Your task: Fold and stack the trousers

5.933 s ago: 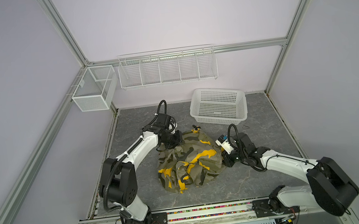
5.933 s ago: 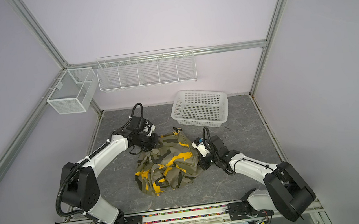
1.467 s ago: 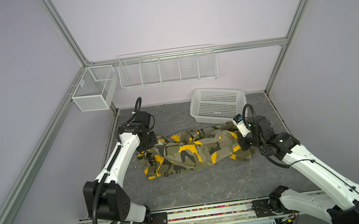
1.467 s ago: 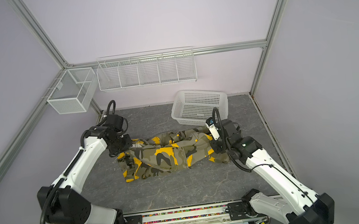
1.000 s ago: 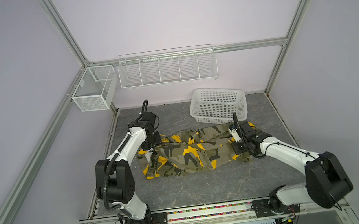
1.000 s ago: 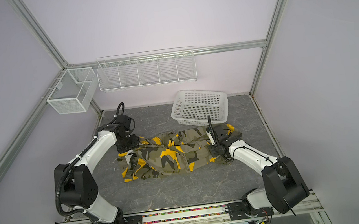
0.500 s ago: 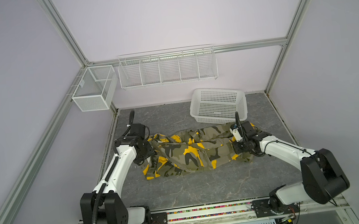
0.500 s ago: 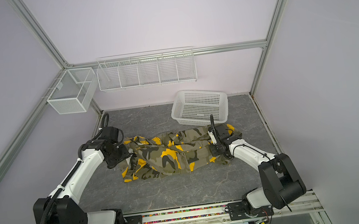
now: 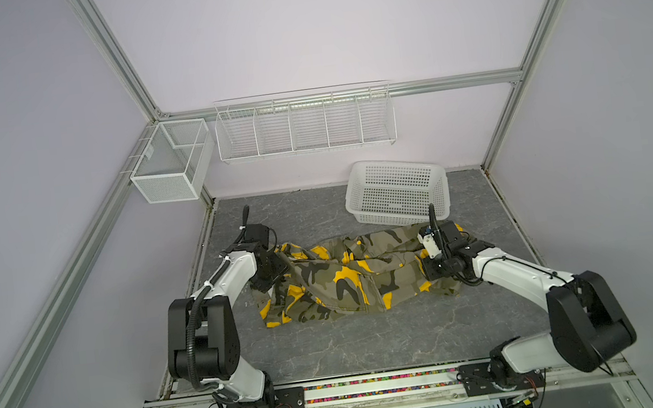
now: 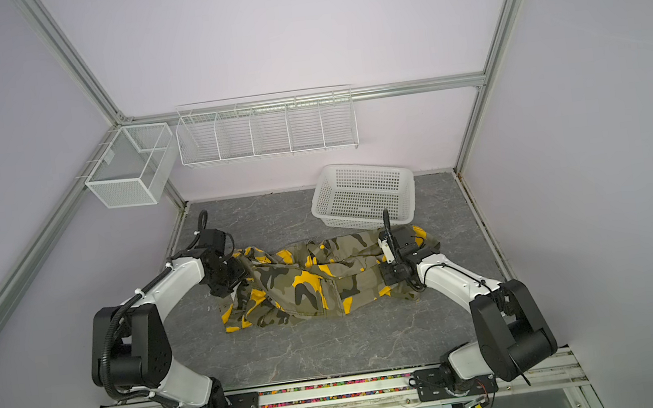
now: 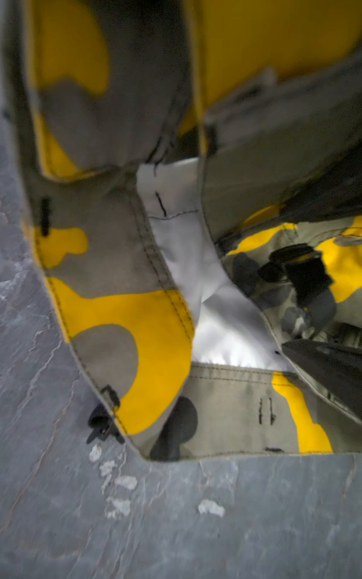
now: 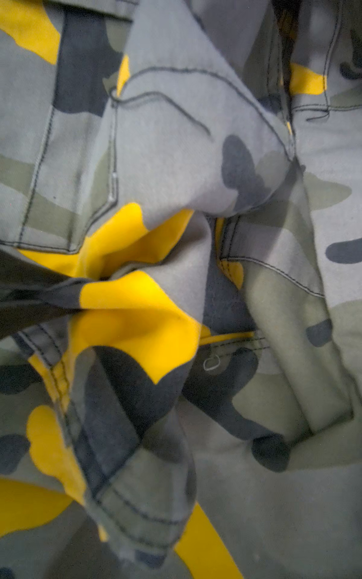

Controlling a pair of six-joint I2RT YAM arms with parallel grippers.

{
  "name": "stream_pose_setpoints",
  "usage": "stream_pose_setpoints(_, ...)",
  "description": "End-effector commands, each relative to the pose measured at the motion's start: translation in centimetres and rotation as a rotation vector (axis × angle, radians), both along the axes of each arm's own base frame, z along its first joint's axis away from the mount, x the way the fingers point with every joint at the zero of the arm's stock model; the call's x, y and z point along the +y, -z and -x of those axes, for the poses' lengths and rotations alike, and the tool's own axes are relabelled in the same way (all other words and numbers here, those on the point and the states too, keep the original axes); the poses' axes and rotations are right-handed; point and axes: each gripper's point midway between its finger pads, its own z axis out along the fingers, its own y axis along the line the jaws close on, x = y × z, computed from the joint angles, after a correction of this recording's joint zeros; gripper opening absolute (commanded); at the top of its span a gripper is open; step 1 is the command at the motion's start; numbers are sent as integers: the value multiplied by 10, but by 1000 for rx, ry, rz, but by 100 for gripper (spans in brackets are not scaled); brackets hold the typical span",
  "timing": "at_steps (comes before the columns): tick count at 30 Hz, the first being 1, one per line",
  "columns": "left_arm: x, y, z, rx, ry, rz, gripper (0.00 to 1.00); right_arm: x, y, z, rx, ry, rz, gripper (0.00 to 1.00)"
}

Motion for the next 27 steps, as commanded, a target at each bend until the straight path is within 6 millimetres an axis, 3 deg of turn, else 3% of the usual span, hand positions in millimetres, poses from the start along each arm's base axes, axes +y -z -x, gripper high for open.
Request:
stream_pose_setpoints(1, -9, 3, -11, -26, -19, 45, 59, 3, -3, 3, -5, 3, -35, 7)
stream_pose_setpoints(4, -11, 18, -6, 3, -19, 43, 53, 4, -2, 3, -3, 6, -44, 7)
stream_pose_setpoints(7, -13, 31, 0, 32, -21, 48, 38, 5, -1, 2, 0, 4, -43, 7)
stream_pose_setpoints(13, -5, 13, 1, 16, -3, -11, 5, 5, -1, 2, 3, 1, -44, 7)
stream_pose_setpoints(18, 3, -20, 4, -23, 18, -57, 0, 4, -2, 0, -4, 7, -43, 6)
stream_pose_setpoints(27, 32, -109, 31, -125, 15, -192, 0, 5, -22, 0, -36, 19, -71, 7)
